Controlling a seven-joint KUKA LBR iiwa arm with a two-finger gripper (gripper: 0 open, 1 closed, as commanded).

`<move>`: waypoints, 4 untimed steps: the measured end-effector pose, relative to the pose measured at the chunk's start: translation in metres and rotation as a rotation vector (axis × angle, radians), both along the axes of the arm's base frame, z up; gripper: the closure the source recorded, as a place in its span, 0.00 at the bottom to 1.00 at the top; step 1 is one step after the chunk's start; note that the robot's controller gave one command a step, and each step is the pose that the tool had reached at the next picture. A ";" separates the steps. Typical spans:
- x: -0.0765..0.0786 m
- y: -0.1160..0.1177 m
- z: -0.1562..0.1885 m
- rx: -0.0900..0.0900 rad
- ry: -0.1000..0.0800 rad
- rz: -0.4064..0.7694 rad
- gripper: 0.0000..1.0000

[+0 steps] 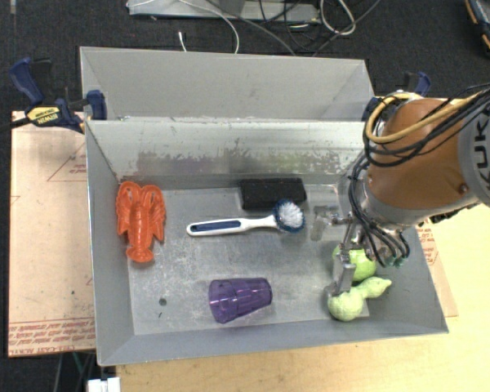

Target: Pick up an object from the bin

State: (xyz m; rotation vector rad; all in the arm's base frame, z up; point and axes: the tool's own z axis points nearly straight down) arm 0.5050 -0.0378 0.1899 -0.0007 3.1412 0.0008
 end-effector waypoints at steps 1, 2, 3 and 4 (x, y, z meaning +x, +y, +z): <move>-0.005 -0.086 -0.120 0.024 -0.004 0.091 0.00; 0.000 -0.042 -0.066 0.002 0.000 0.079 0.00; -0.012 -0.076 -0.079 0.017 0.000 0.001 0.00; -0.003 -0.085 -0.093 0.021 -0.003 0.177 0.00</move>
Offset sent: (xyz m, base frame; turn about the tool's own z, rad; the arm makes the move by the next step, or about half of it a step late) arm 0.0209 -0.0818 -0.0380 -0.1700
